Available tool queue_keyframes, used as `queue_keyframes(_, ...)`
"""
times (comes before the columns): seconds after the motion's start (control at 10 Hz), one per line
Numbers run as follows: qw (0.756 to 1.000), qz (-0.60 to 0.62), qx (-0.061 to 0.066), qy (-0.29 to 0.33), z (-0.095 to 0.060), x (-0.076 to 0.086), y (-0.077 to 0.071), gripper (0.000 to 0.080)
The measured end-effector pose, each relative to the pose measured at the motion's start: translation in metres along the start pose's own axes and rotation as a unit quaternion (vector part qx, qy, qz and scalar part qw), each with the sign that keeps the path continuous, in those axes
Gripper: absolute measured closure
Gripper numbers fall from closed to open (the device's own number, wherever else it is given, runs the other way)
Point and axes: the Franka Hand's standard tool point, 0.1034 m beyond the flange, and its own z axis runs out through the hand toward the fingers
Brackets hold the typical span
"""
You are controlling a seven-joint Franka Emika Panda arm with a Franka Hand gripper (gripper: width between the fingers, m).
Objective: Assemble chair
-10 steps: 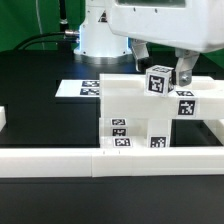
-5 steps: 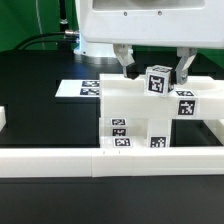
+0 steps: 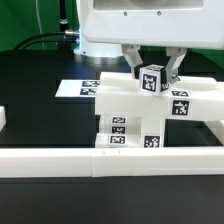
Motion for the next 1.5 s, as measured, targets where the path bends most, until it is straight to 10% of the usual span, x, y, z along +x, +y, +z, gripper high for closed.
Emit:
queue_keyframes(0.8, 0.947, 0.320, 0.013, 0.011, 0.0000, -0.0009, 0.0019, 0.0515)
queue_keyframes(1.2, 0.839, 0.541, 0.059, 0.006, 0.0003, 0.0006, 0.0030, 0.0515)
queue_keyframes(1.5, 0.778, 0.625, 0.059, -0.003, -0.0001, 0.0000, 0.0021, 0.0515)
